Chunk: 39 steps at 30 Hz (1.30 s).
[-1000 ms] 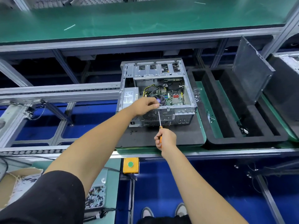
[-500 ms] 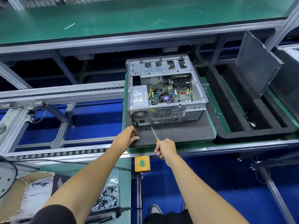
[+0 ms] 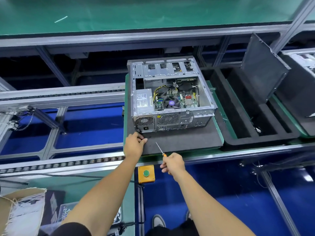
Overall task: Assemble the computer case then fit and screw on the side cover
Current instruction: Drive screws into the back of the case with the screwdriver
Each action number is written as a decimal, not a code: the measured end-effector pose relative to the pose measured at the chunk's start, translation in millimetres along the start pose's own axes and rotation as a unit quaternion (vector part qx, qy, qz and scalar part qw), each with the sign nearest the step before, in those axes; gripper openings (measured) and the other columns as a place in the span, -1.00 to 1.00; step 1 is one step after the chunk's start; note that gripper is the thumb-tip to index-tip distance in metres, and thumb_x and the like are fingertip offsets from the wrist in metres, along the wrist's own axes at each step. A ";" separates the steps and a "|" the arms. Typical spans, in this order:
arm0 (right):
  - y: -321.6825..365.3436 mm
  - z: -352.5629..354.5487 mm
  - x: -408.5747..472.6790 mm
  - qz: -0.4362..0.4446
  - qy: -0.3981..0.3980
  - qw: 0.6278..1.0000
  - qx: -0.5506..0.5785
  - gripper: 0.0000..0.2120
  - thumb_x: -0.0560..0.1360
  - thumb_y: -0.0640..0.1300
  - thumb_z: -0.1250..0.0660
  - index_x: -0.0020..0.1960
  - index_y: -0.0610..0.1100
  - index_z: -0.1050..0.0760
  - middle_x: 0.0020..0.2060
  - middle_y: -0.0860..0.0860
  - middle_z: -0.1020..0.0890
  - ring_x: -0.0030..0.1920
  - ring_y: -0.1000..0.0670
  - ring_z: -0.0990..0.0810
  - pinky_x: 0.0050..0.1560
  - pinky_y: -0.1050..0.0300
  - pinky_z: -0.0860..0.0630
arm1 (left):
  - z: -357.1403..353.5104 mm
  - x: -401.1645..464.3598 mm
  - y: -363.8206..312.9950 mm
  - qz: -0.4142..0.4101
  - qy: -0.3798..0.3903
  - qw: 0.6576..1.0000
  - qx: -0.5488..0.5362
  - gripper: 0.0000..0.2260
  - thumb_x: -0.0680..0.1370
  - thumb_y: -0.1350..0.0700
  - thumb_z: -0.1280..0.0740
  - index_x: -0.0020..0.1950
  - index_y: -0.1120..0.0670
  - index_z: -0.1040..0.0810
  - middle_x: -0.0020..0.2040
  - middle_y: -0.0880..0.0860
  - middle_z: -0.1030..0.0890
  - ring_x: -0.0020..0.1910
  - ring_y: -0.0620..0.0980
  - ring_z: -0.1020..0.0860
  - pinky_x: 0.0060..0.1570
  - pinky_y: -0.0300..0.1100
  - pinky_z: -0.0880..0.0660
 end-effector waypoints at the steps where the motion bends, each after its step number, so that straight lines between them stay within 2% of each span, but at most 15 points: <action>1: -0.4 -0.8 -0.1 0.002 0.003 1.000 -0.002 -0.85 0.57 -0.18 -0.31 -0.18 -0.17 -0.50 -0.39 -0.07 -0.71 -0.54 0.02 -0.57 -0.59 0.26 -0.32 | -0.4 0.6 1.0 0.001 0.002 1.000 -0.003 -0.81 0.55 -0.01 -0.47 0.05 0.08 -0.64 -0.02 0.07 -0.60 -0.07 0.05 -0.59 -0.03 -0.05 -0.56; 6: 3.3 -1.2 -1.3 0.021 0.015 1.000 0.000 -0.87 0.58 -0.16 -0.33 -0.13 -0.16 -0.46 -0.38 -0.06 -0.71 -0.54 0.02 -0.57 -0.61 0.28 -0.33 | -1.0 -4.5 -0.1 -0.028 0.006 0.999 -0.024 -0.88 0.60 0.07 -0.40 0.07 0.09 -0.65 0.01 0.04 -0.63 -0.02 0.02 -0.59 0.07 -0.05 -0.53; 9: 12.3 2.0 -3.7 0.039 0.022 0.999 -0.019 -0.91 0.53 -0.20 -0.31 -0.14 -0.13 -0.43 -0.37 -0.04 -0.72 -0.52 0.02 -0.58 -0.59 0.26 -0.34 | -9.6 -13.7 -9.7 -0.064 0.061 0.988 -0.127 -0.93 0.61 0.14 -0.39 0.03 0.12 -0.62 -0.05 0.01 -0.69 -0.09 -0.05 -0.65 0.03 -0.15 -0.55; 12: 22.3 6.4 -6.6 0.069 0.027 0.996 -0.047 -0.88 0.53 -0.16 -0.32 -0.15 -0.10 -0.41 -0.36 0.00 -0.72 -0.50 0.03 -0.60 -0.46 0.18 -0.42 | -13.8 -18.7 -21.5 -0.050 0.117 0.960 -0.249 -0.95 0.61 0.22 -0.37 0.04 0.18 -0.57 -0.04 0.12 -0.71 -0.09 0.02 -0.70 -0.08 -0.12 -0.58; 15: 29.9 13.2 -9.1 0.093 0.025 0.994 -0.057 -0.85 0.53 -0.12 -0.34 -0.18 -0.08 -0.41 -0.37 0.01 -0.72 -0.48 0.04 -0.61 -0.25 0.01 -0.64 | -14.0 -19.4 -27.7 -0.037 0.127 0.945 -0.300 -0.93 0.61 0.27 -0.37 0.08 0.22 -0.58 -0.04 0.24 -0.66 -0.10 0.11 -0.61 -0.01 -0.04 -0.57; 17: 33.5 17.7 -10.3 0.100 0.023 0.993 -0.055 -0.86 0.52 -0.13 -0.34 -0.18 -0.08 -0.42 -0.37 0.01 -0.72 -0.47 0.04 -0.61 -0.10 -0.08 -0.66 | -16.4 -19.7 -28.4 -0.014 0.136 0.927 -0.350 -0.91 0.61 0.31 -0.34 0.10 0.29 -0.57 -0.08 0.25 -0.63 -0.11 0.11 -0.58 0.00 -0.05 -0.59; 19: 36.5 22.9 -10.8 0.102 0.016 0.993 -0.057 -0.88 0.52 -0.13 -0.34 -0.17 -0.07 -0.43 -0.37 0.03 -0.72 -0.48 0.05 -0.60 -0.08 -0.09 -0.66 | -18.3 -20.5 -30.9 0.011 0.141 0.909 -0.391 -0.89 0.63 0.34 -0.30 0.13 0.33 -0.54 -0.04 0.24 -0.63 -0.08 0.09 -0.60 0.02 -0.09 -0.64; 22: 39.0 31.4 -11.2 0.099 0.007 0.994 -0.052 -0.85 0.54 -0.11 -0.35 -0.18 -0.06 -0.44 -0.36 0.03 -0.72 -0.49 0.06 -0.59 -0.07 -0.11 -0.70 | -18.8 -22.2 -35.2 0.034 0.139 0.892 -0.429 -0.89 0.65 0.33 -0.25 0.15 0.31 -0.52 -0.02 0.26 -0.63 -0.07 0.07 -0.65 -0.06 -0.16 -0.67; 27: 41.6 45.7 -11.8 0.102 0.002 0.991 -0.081 -0.84 0.54 -0.10 -0.36 -0.18 -0.04 -0.43 -0.39 0.08 -0.71 -0.52 0.10 -0.59 -0.12 -0.04 -0.69 | -20.2 -24.4 -49.9 0.016 0.171 0.902 -0.396 -0.89 0.64 0.36 -0.26 0.14 0.33 -0.52 -0.04 0.26 -0.62 -0.09 0.06 -0.66 -0.05 -0.17 -0.67; 31: 42.5 56.6 -10.3 0.109 -0.010 0.988 -0.113 -0.80 0.54 -0.06 -0.36 -0.21 -0.02 -0.39 -0.41 0.11 -0.70 -0.53 0.11 -0.59 -0.28 0.09 -0.59 | -23.1 -24.0 -59.0 0.006 0.181 0.913 -0.366 -0.87 0.64 0.36 -0.26 0.16 0.35 -0.51 -0.04 0.26 -0.61 -0.08 0.08 -0.66 -0.05 -0.16 -0.67; 34: 40.1 66.0 -8.9 0.111 -0.021 0.985 -0.132 -0.78 0.55 -0.02 -0.35 -0.22 0.00 -0.37 -0.43 0.14 -0.68 -0.54 0.13 -0.59 -0.35 0.18 -0.47 | -27.3 -22.0 -67.3 -0.019 0.200 0.926 -0.320 -0.90 0.64 0.38 -0.25 0.13 0.35 -0.51 -0.09 0.27 -0.60 -0.11 0.08 -0.65 -0.08 -0.16 -0.66; 39: 32.7 81.6 -5.1 0.097 -0.038 0.983 -0.152 -0.79 0.53 -0.02 -0.34 -0.23 0.00 -0.37 -0.45 0.14 -0.67 -0.57 0.11 -0.55 -0.37 0.19 -0.42 | -36.8 -22.3 -82.8 -0.062 0.249 0.940 -0.222 -0.93 0.63 0.40 -0.24 0.04 0.34 -0.51 -0.15 0.25 -0.58 -0.17 0.08 -0.61 -0.14 -0.16 -0.62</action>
Point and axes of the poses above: each hand's wrist, its own x-axis towards the middle knuckle, its own z-axis out of the back of the hand, y = z × x, the point moved 7 cm from there along x, towards the middle knuckle
